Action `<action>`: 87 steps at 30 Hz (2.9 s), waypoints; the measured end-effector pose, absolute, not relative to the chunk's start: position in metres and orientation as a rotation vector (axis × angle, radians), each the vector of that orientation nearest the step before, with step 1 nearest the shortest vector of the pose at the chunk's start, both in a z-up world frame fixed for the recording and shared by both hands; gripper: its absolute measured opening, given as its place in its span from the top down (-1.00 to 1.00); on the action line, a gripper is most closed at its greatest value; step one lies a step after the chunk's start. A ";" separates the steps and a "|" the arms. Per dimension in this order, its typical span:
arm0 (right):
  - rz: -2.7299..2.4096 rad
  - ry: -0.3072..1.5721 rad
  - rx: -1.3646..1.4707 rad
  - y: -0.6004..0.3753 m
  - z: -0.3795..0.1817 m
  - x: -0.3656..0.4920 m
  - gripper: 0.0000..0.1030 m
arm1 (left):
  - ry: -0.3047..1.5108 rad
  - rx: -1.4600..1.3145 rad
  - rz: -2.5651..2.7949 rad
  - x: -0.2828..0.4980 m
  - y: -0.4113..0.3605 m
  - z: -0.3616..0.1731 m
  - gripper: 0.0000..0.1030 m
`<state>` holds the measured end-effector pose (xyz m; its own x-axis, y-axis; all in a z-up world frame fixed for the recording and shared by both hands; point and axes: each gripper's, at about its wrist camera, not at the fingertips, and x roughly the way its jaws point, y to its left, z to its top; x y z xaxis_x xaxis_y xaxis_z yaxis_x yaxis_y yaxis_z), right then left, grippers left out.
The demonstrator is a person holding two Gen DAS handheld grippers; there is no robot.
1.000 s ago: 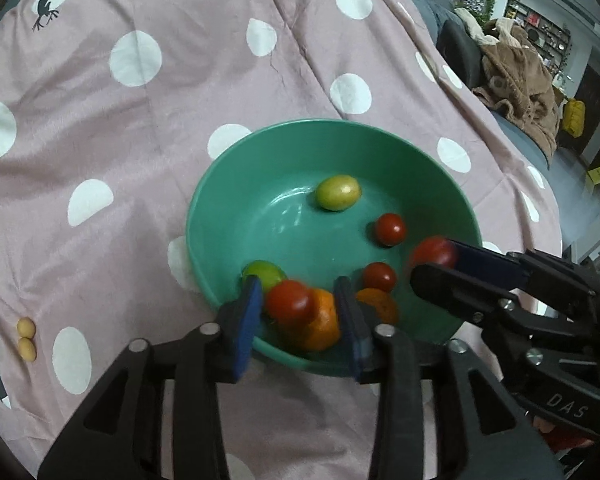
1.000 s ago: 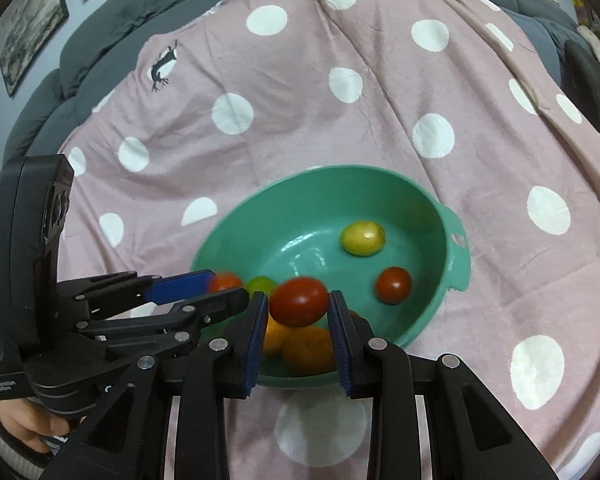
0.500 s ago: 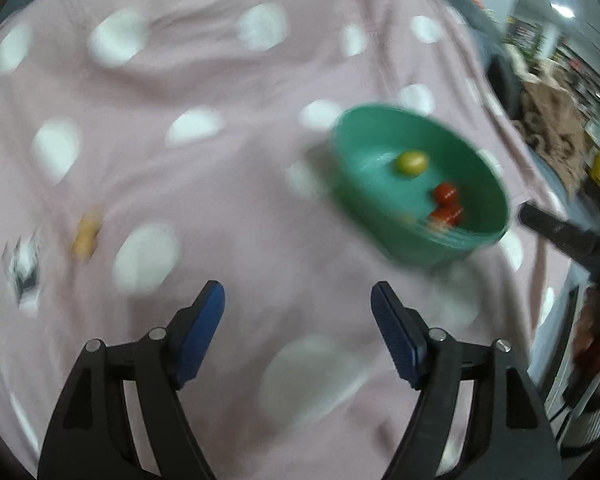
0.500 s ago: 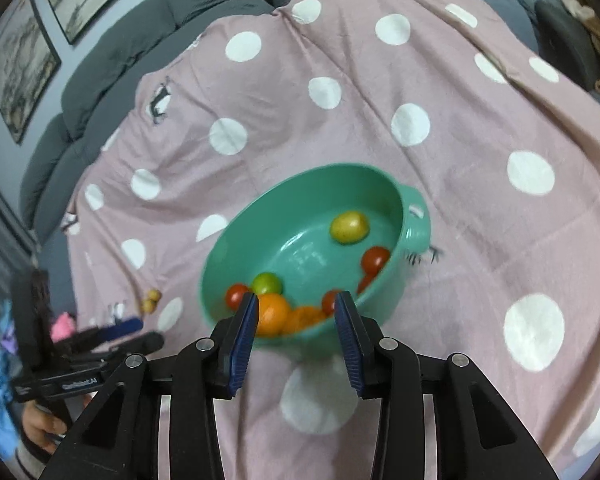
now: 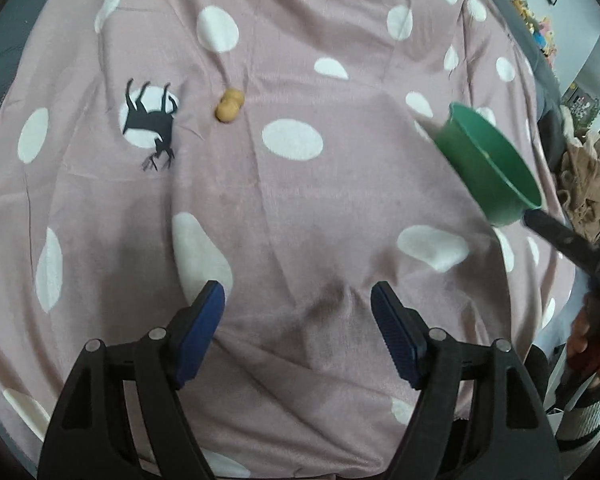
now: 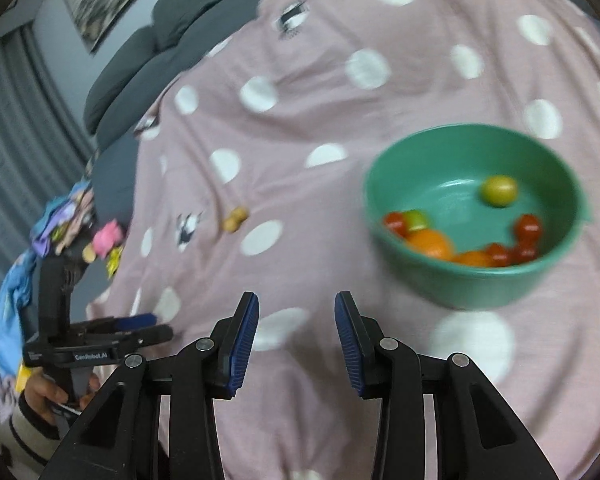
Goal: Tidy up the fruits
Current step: 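Move both tools toward the two small yellow tomatoes, then grasp a yellow tomato with the left tool while the right tool grasps the other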
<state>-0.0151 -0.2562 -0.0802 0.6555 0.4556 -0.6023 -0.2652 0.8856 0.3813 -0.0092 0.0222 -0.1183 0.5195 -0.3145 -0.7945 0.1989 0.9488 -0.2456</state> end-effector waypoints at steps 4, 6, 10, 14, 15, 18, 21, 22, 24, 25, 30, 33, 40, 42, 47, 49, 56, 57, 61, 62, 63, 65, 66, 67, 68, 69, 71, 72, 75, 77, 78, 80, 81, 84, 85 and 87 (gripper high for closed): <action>0.472 0.790 0.221 -0.219 -0.085 -0.003 0.23 | 0.942 -0.177 -0.322 -0.004 0.037 -0.114 -0.47; 0.499 0.803 0.207 -0.206 -0.085 0.007 0.23 | 0.931 -0.203 -0.335 0.004 0.040 -0.112 -0.46; 0.525 0.825 0.185 -0.187 -0.082 0.030 0.23 | 0.901 -0.225 -0.359 0.023 0.042 -0.109 -0.45; 0.539 0.824 0.148 -0.165 -0.079 0.058 0.23 | 0.902 -0.246 -0.372 0.060 0.040 -0.111 -0.42; 0.547 0.818 0.154 -0.164 -0.077 0.062 0.23 | 0.910 -0.245 -0.369 0.075 0.038 -0.114 -0.39; 0.566 0.798 0.190 -0.164 -0.076 0.074 0.23 | 0.943 -0.249 -0.345 0.114 0.038 -0.124 -0.24; 0.561 0.798 0.203 -0.167 -0.080 0.083 0.23 | 0.972 -0.247 -0.307 0.149 0.035 -0.133 -0.09; 0.562 0.801 0.206 -0.168 -0.082 0.086 0.23 | 0.978 -0.235 -0.295 0.159 0.033 -0.136 -0.08; 0.563 0.809 0.215 -0.172 -0.087 0.091 0.23 | 0.985 -0.209 -0.251 0.175 0.031 -0.140 -0.02; 0.564 0.813 0.219 -0.174 -0.089 0.094 0.23 | 0.989 -0.203 -0.238 0.182 0.031 -0.142 -0.01; 0.580 0.823 0.234 -0.177 -0.097 0.105 0.23 | 0.979 -0.139 -0.163 0.201 0.028 -0.146 0.12; 0.587 0.826 0.228 -0.176 -0.099 0.111 0.23 | 0.995 -0.108 -0.144 0.209 0.025 -0.150 0.43; 0.581 0.852 0.218 -0.170 -0.101 0.128 0.23 | 0.978 -0.113 -0.152 0.208 0.034 -0.150 0.46; 0.588 0.869 0.205 -0.162 -0.102 0.138 0.23 | 0.952 -0.153 -0.172 0.198 0.047 -0.141 0.46; 0.609 0.912 0.198 -0.144 -0.109 0.166 0.23 | 0.870 -0.170 -0.176 0.175 0.071 -0.116 0.46; 0.628 0.934 0.189 -0.131 -0.114 0.178 0.23 | 0.847 -0.153 -0.156 0.168 0.081 -0.110 0.46; 0.664 0.969 0.029 -0.069 -0.136 0.205 0.23 | 0.857 -0.193 -0.125 0.165 0.107 -0.115 0.45; 0.656 0.966 0.015 -0.064 -0.138 0.207 0.23 | 0.859 -0.201 -0.128 0.166 0.109 -0.116 0.45; 0.620 0.963 -0.044 -0.049 -0.145 0.218 0.23 | 0.866 -0.209 -0.132 0.164 0.112 -0.118 0.45; 0.612 0.963 -0.053 -0.046 -0.148 0.219 0.30 | 0.868 -0.210 -0.133 0.165 0.112 -0.119 0.45; 0.604 0.946 -0.065 -0.044 -0.149 0.220 0.33 | 0.871 -0.213 -0.133 0.168 0.108 -0.120 0.45; 0.594 0.929 -0.082 -0.041 -0.149 0.220 0.43 | 0.870 -0.215 -0.131 0.169 0.105 -0.120 0.45; 0.587 0.923 -0.098 -0.040 -0.148 0.220 0.43 | 0.869 -0.215 -0.129 0.168 0.105 -0.120 0.45; 0.582 0.921 -0.104 -0.039 -0.148 0.219 0.44 | 0.867 -0.216 -0.128 0.167 0.105 -0.119 0.45; 0.578 0.922 -0.107 -0.039 -0.146 0.218 0.44 | 0.865 -0.217 -0.129 0.165 0.105 -0.117 0.45; 0.572 0.927 -0.105 -0.040 -0.145 0.216 0.44 | 0.863 -0.214 -0.129 0.165 0.104 -0.116 0.45; 0.567 0.933 -0.081 -0.046 -0.137 0.208 0.44 | 0.860 -0.207 -0.131 0.158 0.109 -0.111 0.45; 0.565 0.934 -0.073 -0.048 -0.134 0.204 0.44 | 0.858 -0.203 -0.134 0.155 0.107 -0.109 0.45; 0.561 0.924 -0.054 -0.061 -0.117 0.187 0.44 | 0.850 -0.196 -0.144 0.145 0.101 -0.104 0.45; 0.560 0.926 -0.044 -0.071 -0.109 0.177 0.44 | 0.850 -0.202 -0.155 0.136 0.099 -0.102 0.45; 0.558 0.927 -0.041 -0.076 -0.105 0.170 0.44 | 0.851 -0.202 -0.161 0.131 0.097 -0.101 0.45; 0.554 0.918 -0.038 -0.086 -0.099 0.160 0.44 | 0.850 -0.196 -0.166 0.121 0.094 -0.099 0.45; 0.551 0.912 -0.036 -0.092 -0.094 0.153 0.44 | 0.851 -0.191 -0.167 0.115 0.092 -0.098 0.45; 0.537 0.889 -0.032 -0.102 -0.086 0.136 0.44 | 0.849 -0.182 -0.174 0.099 0.085 -0.095 0.45; 0.530 0.882 -0.033 -0.102 -0.084 0.132 0.44 | 0.848 -0.180 -0.176 0.093 0.084 -0.094 0.45; 0.512 0.868 -0.032 -0.104 -0.079 0.119 0.44 | 0.850 -0.177 -0.179 0.088 0.076 -0.093 0.45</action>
